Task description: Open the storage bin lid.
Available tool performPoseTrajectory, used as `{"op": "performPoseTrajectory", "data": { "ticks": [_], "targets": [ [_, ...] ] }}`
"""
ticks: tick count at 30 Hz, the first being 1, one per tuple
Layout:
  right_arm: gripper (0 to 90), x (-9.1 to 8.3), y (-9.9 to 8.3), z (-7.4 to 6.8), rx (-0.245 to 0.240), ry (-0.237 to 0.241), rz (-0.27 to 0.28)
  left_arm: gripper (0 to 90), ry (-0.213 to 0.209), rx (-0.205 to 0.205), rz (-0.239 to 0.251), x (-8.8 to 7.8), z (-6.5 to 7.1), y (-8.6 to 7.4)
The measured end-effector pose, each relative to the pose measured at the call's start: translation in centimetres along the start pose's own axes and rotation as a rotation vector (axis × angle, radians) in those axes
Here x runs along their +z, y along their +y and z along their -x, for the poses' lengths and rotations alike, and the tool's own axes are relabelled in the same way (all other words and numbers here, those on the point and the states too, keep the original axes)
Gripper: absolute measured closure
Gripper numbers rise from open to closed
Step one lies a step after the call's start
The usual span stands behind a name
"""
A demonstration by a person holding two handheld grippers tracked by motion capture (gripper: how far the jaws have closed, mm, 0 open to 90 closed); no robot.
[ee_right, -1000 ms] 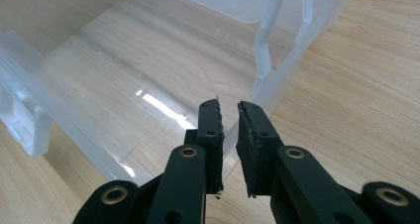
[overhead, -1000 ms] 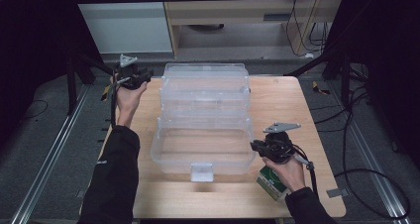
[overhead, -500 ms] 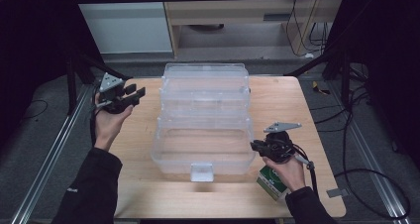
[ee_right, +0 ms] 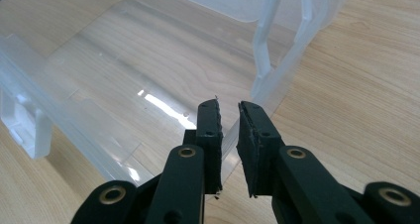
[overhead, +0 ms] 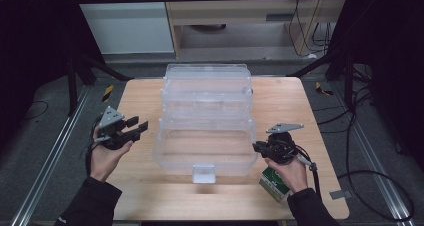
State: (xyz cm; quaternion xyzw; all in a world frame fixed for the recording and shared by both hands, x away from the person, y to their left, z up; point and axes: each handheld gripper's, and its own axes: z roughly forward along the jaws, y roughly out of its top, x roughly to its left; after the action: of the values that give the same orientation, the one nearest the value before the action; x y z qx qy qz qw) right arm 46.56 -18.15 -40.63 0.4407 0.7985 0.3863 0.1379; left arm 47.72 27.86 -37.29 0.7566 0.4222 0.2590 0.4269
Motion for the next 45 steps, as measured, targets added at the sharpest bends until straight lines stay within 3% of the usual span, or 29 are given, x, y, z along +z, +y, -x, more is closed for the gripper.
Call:
{"op": "performPoseTrajectory", "data": {
  "ticks": [5,8,12,15,19,20,25,33,38,45],
  "targets": [
    [79.4,0.0,0.0,-0.1,0.004,-0.006,-0.002,58.3,-0.040,-0.002,-0.070,0.4,1.3,-1.4],
    [79.2,0.0,0.0,-0.1,0.003,-0.009,0.000,58.2,-0.030,0.021,-0.085,0.5,1.8,-1.7],
    [78.9,0.1,0.0,-0.2,0.009,-0.014,-0.001,58.3,-0.022,0.023,-0.133,1.3,2.0,-2.7],
    [78.8,0.1,0.0,-0.2,0.006,-0.016,0.001,58.5,-0.053,-0.001,-0.148,2.0,2.0,-3.3],
    [78.7,0.1,0.0,-0.2,0.008,-0.015,0.001,61.9,-0.078,0.012,-0.174,2.7,2.7,-3.7],
    [78.7,0.1,0.0,-0.2,0.005,-0.015,0.002,62.7,-0.067,0.027,-0.177,2.7,2.8,-3.7],
    [78.7,0.1,0.0,-0.1,0.001,-0.014,0.000,66.9,-0.064,0.015,-0.170,2.3,3.1,-3.6],
    [78.4,0.1,0.0,0.0,0.005,-0.021,-0.001,66.6,-0.059,0.042,-0.158,2.4,3.1,-3.7],
    [73.0,-0.2,0.3,-0.1,-0.005,-0.014,0.002,60.7,-0.046,0.041,-0.115,1.7,2.8,-3.3],
    [66.9,-2.4,0.8,0.1,-0.014,-0.032,0.050,49.4,-0.026,0.013,-0.060,0.7,1.9,-2.8]
  ]
}}
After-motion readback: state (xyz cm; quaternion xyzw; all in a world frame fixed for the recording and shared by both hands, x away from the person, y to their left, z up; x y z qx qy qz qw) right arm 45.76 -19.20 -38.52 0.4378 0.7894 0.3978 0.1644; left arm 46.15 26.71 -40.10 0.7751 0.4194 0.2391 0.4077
